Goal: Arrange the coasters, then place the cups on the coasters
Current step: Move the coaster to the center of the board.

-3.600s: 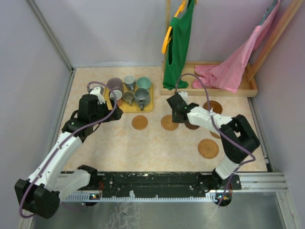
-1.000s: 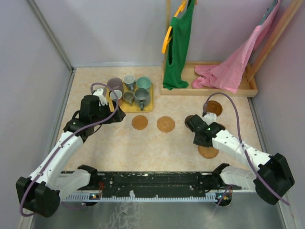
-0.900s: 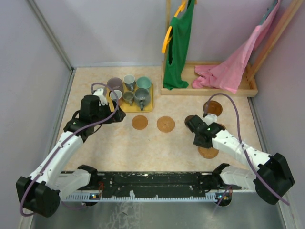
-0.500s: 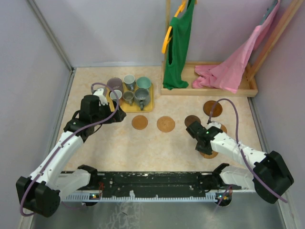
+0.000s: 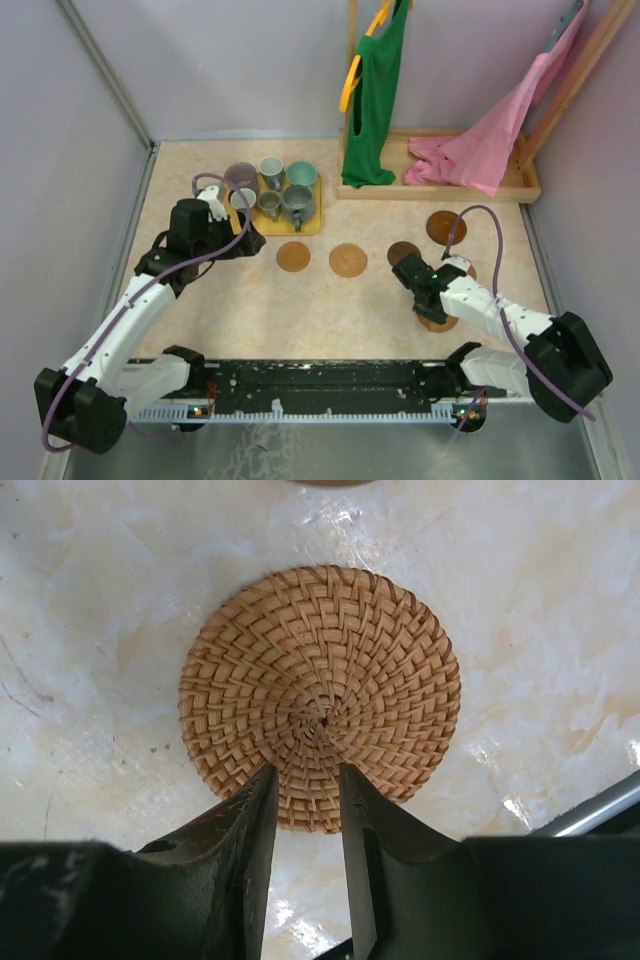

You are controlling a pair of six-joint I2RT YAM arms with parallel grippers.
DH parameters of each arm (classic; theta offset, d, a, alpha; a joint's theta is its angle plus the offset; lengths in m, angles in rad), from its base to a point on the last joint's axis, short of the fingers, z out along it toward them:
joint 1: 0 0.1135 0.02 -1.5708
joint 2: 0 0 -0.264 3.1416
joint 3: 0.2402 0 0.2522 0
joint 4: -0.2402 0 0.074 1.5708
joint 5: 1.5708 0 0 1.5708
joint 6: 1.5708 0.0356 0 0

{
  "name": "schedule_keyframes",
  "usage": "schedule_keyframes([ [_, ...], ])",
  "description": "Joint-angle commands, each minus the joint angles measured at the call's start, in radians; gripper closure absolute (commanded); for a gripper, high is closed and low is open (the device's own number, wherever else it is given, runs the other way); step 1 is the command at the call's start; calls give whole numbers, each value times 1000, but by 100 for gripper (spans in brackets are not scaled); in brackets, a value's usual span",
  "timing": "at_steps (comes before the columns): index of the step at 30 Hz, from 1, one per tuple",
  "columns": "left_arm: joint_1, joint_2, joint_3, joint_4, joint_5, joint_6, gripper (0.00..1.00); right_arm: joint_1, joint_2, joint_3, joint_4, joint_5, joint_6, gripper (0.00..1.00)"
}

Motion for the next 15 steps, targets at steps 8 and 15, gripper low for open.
schedule_keyframes([
  [8, 3, -17, -8, 18, 0, 15, 2, -7, 55, -69, 161, -88, -61, 72],
  [15, 3, -12, -9, 25, -3, 15, 2, 87, 47, -28, 163, -140, -53, 74],
])
